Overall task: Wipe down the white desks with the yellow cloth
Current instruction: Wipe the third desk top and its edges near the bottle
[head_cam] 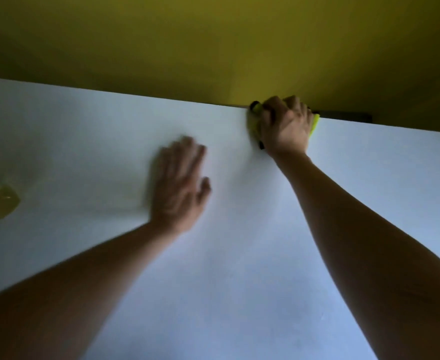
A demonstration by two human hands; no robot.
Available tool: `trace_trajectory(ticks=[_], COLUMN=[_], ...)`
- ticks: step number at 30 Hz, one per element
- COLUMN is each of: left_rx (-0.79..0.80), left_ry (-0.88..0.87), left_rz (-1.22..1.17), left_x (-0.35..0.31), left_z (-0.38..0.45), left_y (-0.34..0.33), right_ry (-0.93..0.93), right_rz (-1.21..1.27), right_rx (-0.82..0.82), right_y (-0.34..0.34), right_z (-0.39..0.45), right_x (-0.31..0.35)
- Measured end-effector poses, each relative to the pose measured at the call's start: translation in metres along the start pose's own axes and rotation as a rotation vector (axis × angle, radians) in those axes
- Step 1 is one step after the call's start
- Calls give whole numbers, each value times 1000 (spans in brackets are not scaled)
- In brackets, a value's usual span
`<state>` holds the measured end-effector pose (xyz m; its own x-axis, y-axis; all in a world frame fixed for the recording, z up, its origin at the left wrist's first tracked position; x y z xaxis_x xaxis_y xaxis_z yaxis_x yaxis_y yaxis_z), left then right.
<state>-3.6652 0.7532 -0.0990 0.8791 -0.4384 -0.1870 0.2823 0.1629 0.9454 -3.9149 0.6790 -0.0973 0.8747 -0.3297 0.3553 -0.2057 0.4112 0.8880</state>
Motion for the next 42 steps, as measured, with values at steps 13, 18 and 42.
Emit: trace_trajectory(ticks=[13,18,42], left_rx=[46,26,46], left_ry=[-22,-30,-1], left_rz=[43,20,-18], left_x=[-54,-54,-54], left_z=[-3,-3,-2], left_y=[-14,-16,-13], right_ry=[215,213,174], right_rz=[44,55,-39], right_rx=[143,158,178], right_y=[-30,-14,-2], right_z=[-2,6,10], right_x=[75,20,-8])
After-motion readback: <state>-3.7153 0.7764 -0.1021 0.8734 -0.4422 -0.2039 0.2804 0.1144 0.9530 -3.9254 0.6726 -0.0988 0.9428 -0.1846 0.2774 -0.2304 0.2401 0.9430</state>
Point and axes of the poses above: each hand's wrist, its own z-axis towards the middle knuckle, its own y-axis out of the back of the hand, x = y × z, the point moved 3 cm from there along z, towards the middle knuckle, and after that the axes turned 10 degrees about -x, right-handed, at the moved point
